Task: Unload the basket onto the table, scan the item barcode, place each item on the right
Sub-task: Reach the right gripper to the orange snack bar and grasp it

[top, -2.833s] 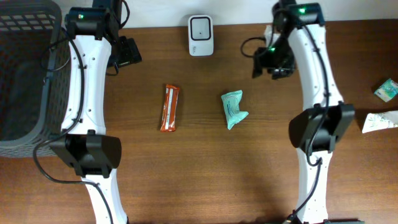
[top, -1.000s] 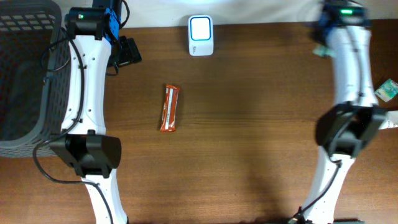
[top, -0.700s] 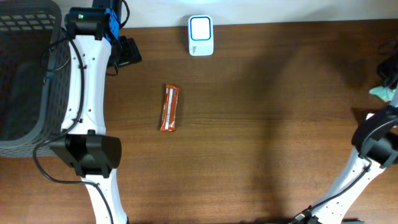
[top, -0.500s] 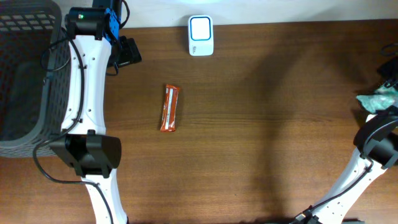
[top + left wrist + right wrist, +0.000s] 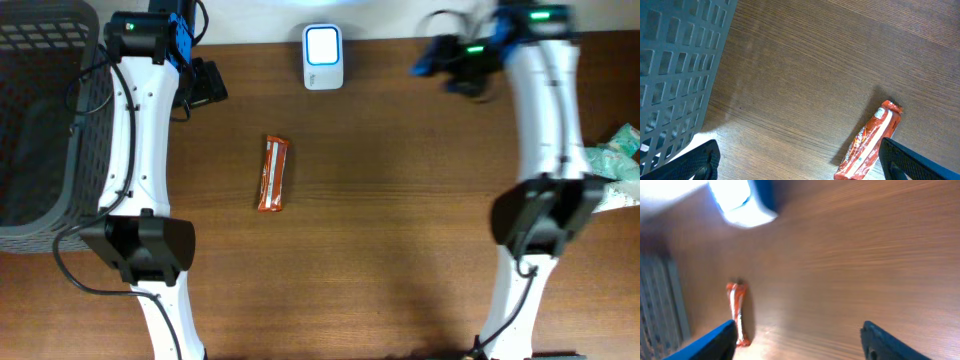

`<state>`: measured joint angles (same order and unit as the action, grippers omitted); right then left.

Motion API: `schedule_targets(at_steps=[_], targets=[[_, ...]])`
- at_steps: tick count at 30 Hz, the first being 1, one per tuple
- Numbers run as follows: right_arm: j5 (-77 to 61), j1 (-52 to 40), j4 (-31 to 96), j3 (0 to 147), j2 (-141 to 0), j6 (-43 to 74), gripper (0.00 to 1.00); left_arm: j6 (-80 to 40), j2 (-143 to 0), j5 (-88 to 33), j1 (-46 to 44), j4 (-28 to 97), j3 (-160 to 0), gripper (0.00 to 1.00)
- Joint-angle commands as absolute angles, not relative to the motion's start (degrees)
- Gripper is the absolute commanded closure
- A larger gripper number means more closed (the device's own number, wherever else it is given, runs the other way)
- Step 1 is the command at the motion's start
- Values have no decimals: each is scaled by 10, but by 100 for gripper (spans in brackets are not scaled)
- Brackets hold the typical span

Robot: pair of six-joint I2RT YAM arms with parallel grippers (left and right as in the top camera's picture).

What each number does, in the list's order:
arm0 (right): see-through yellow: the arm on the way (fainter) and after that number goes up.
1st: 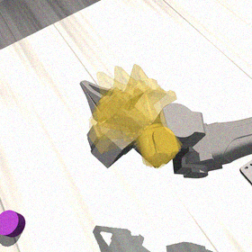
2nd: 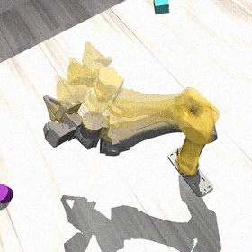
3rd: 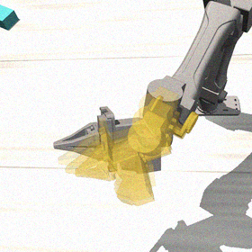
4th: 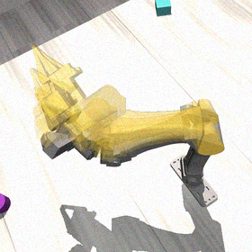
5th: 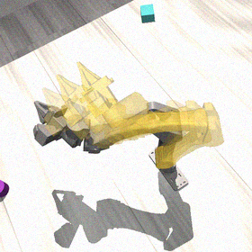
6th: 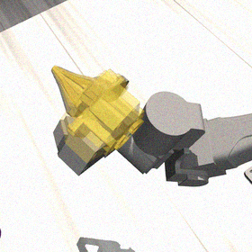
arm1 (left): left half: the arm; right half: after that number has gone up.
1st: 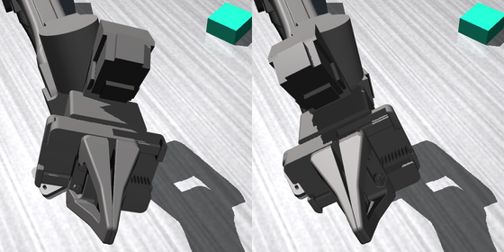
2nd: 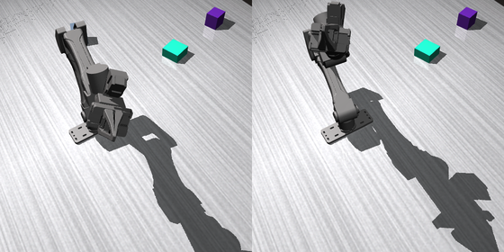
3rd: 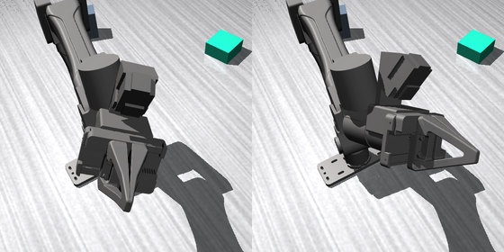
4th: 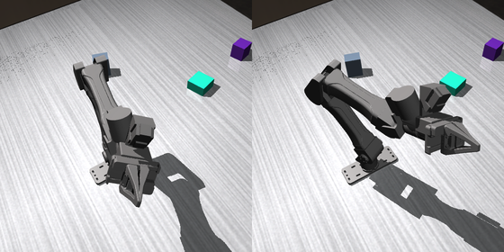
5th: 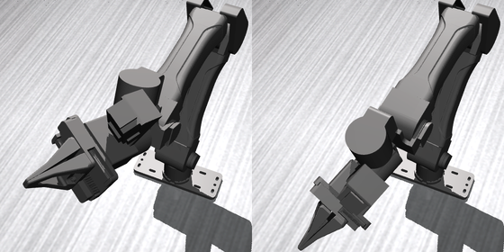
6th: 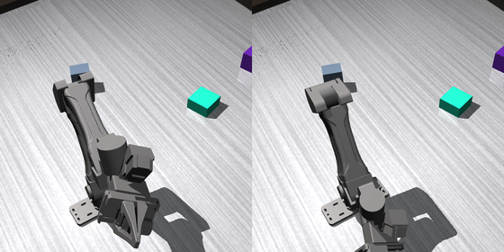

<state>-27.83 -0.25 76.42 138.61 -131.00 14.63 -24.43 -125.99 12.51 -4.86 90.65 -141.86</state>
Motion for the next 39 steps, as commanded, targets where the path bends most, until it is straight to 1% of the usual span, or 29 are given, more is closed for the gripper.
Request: schedule_targets(at_steps=[1, 3, 5, 6, 8, 10, 11, 13, 18, 19, 20, 21, 22, 23, 25, 28, 29, 31, 33, 34, 35, 36, 37, 39], targets=[[-278, -112, 719, 1334, -1333, 148, 28, -239, -1254, 131, -50, 907, -1422, 1], [-278, -178, 646, 1267, -1345, 212, 28, -239, -1254, 131, -50, 908, -1422, 1], [-279, -211, 597, 1220, -1352, 257, 32, -239, -1254, 131, -50, 907, -1422, 1], [-281, -238, 550, 1177, -1354, 291, 33, -239, -1254, 131, -50, 907, -1422, 1], [-298, -269, 500, 1141, -1354, 295, 34, -239, -1254, 131, -50, 907, -1422, 1], [-287, -307, 459, 1123, -1354, 299, 34, -239, -1254, 131, -50, 907, -1422, 1], [-258, -320, 454, 1123, -1354, 331, 34, -239, -1254, 131, -50, 907, -1422, 1], [-200, -337, 453, 1123, -1354, 397, 41, -239, -1254, 131, -50, 907, -1422, 1], [-173, -352, 434, 1104, -1354, 402, 44, -239, -1254, 131, -50, 907, -1422, 1], [-172, -352, 431, 1095, -1354, 402, 47, -239, -1254, 131, -50, 907, -1422, 1], [-172, -352, 427, 1088, -1354, 401, 53, -239, -1254, 131, -50, 907, -1422, 1], [-172, -352, 426, 1086, -1354, 401, 66, -239, -1254, 131, -50, 907, -1422, 1], [-166, -352, 426, 1086, -1354, 401, 89, -239, -1254, 131, -50, 907, -1422, 1], [-153, -352, 429, 1087, -1354, 399, 96, -239, -1254, 131, -50, 907, -1422, 1], [-126, -344, 453, 1097, -1352, 393, 96, -239, -1254, 131, -50, 907, -1422, 1], [-20, -316, 563, 1144, -1335, 385, 96, -239, -1254, 131, -50, 907, -1422, 1], [12, -303, 603, 1165, -1325, 357, 96, -239, -1254, 131, -50, 907, -1422, 1], [48, -290, 659, 1190, -1317, 356, 96, -239, -1254, 131, -50, 907, -1422, 1], [65, -280, 712, 1212, -1316, 344, 96, -239, -1254, 131, -50, 907, -1422, 1], [64, -280, 717, 1212, -1316, 336, 96, -239, -1254, 131, -50, 907, -1422, 1], [45, -282, 714, 1212, -1316, 300, 96, -239, -1254, 131, -50, 907, -1422, 1], [20, -286, 704, 1212, -1316, 260, 92, -239, -1254, 131, -50, 907, -1422, 1], [-23, -294, 687, 1212, -1316, 194, 86, -239, -1254, 131, -50, 908, -1422, 1], [-42, -314, 669, 1211, -1316, 130, 72, -239, -1254, 131, -50, 907, -1422, 1]])
